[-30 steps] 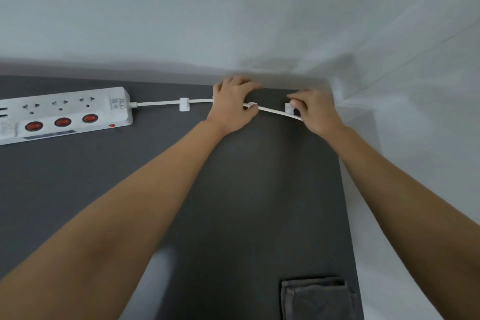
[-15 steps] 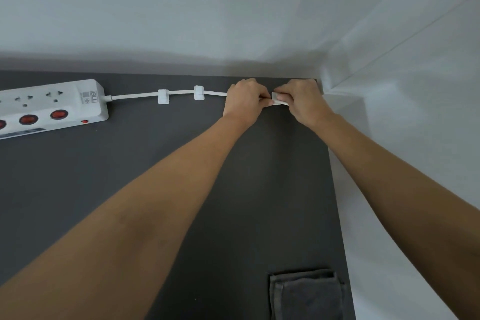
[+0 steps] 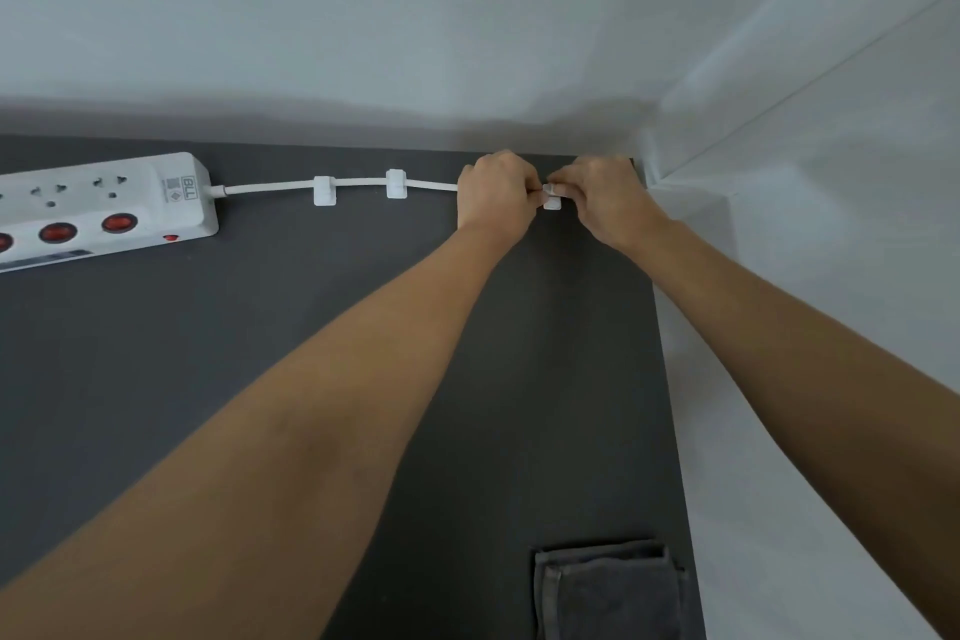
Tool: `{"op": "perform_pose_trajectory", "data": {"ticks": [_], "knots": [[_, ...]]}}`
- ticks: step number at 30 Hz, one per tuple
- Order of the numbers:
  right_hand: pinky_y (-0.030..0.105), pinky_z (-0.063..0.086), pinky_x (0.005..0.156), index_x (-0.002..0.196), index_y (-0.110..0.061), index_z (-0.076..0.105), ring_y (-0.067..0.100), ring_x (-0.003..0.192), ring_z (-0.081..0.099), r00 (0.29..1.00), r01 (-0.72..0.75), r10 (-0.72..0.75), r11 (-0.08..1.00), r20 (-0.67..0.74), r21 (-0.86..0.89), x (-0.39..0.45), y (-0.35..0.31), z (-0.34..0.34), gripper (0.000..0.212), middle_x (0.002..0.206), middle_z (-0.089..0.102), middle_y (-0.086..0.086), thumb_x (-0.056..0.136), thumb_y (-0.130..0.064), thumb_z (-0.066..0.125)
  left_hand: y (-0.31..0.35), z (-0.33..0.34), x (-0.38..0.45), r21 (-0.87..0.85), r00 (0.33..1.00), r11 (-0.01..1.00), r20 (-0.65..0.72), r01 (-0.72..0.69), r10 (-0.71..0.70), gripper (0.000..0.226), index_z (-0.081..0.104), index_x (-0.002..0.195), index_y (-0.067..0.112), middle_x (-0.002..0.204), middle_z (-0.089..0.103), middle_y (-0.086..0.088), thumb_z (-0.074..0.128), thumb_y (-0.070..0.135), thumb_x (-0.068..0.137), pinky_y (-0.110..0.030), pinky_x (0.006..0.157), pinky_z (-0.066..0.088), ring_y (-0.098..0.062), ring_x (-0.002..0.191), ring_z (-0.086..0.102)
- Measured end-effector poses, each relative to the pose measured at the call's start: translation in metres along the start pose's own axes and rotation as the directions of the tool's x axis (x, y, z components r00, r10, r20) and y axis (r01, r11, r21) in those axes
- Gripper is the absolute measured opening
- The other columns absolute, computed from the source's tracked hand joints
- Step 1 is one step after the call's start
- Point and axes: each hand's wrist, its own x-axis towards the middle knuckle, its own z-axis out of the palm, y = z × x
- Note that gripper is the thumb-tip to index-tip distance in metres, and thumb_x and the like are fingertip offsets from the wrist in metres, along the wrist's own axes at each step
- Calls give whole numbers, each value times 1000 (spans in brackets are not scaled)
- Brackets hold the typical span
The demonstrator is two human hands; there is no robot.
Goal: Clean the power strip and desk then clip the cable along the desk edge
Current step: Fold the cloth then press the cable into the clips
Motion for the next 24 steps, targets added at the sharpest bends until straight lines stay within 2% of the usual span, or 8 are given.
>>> {"op": "perform_pose_trajectory", "data": {"ticks": [3, 6, 8, 10, 13, 15, 17, 24], "knots": [[40, 50, 78, 104, -4, 70, 36, 84, 65, 1000, -8, 7, 999, 3, 48, -3, -2, 0, 21, 92, 71, 22, 90, -12, 58, -7, -9, 2, -103, 996, 995, 88, -15, 24, 17, 77, 89, 15, 85, 74, -5, 74, 26, 77, -38, 80, 52, -22, 83, 64], [44, 50, 81, 99, -4, 72, 34, 84, 64, 999, -49, 48, 994, 13, 100, -4, -4, 0, 19, 91, 70, 21, 82, -12, 67, -15, -32, 1, -159, 975, 985, 196, -71, 101, 58, 65, 119, 15, 111, 63, -7, 84, 26, 65, -27, 89, 44, -18, 98, 56], [35, 48, 83, 94, -3, 72, 33, 84, 65, 998, -67, 65, 992, 23, 107, -4, -4, 0, 15, 91, 70, 19, 81, -10, 68, -26, -50, 2, -113, 960, 987, 242, -114, 138, 88, 49, 136, 14, 133, 49, -12, 88, 26, 58, -28, 101, 38, -24, 120, 48], [19, 37, 75, 91, -4, 73, 30, 83, 64, 995, -87, 82, 991, 48, 100, -2, -2, -2, 12, 90, 71, 17, 81, -10, 68, -42, -66, 3, 1, 948, 992, 293, -125, 120, 96, 44, 139, 12, 136, 46, -13, 89, 25, 55, -37, 107, 37, -29, 126, 44], [26, 40, 76, 100, -7, 70, 33, 87, 63, 988, -128, 123, 990, 94, 55, 4, -3, -2, 20, 95, 69, 17, 82, -15, 68, -59, -81, 1, 126, 953, 986, 293, -111, 70, 82, 54, 130, 13, 128, 53, -10, 88, 25, 56, -46, 100, 42, -30, 119, 49], [35, 43, 88, 115, -6, 63, 36, 99, 59, 986, -154, 150, 986, 67, 57, 5, -11, 1, 38, 107, 65, 19, 80, -19, 69, -64, -81, -2, 108, 963, 988, 256, -110, 80, 67, 63, 120, 15, 122, 57, -7, 87, 26, 59, -45, 98, 43, -28, 113, 53], [37, 41, 95, 122, -9, 59, 35, 107, 55, 988, -155, 152, 981, 41, 113, 5, -24, 5, 48, 115, 61, 17, 78, -21, 72, -66, -77, -4, 50, 974, 993, 206, -106, 94, 51, 70, 110, 17, 119, 61, -5, 85, 28, 62, -43, 98, 43, -25, 109, 57], [37, 42, 90, 108, -19, 70, 29, 100, 56, 987, -149, 161, 956, -26, 253, 15, -55, 22, 35, 104, 63, 11, 74, -25, 76, -73, -62, -3, -73, 992, 993, 79, -93, 99, 29, 77, 91, 24, 104, 63, 3, 83, 31, 64, -49, 98, 40, -20, 102, 59]]}}
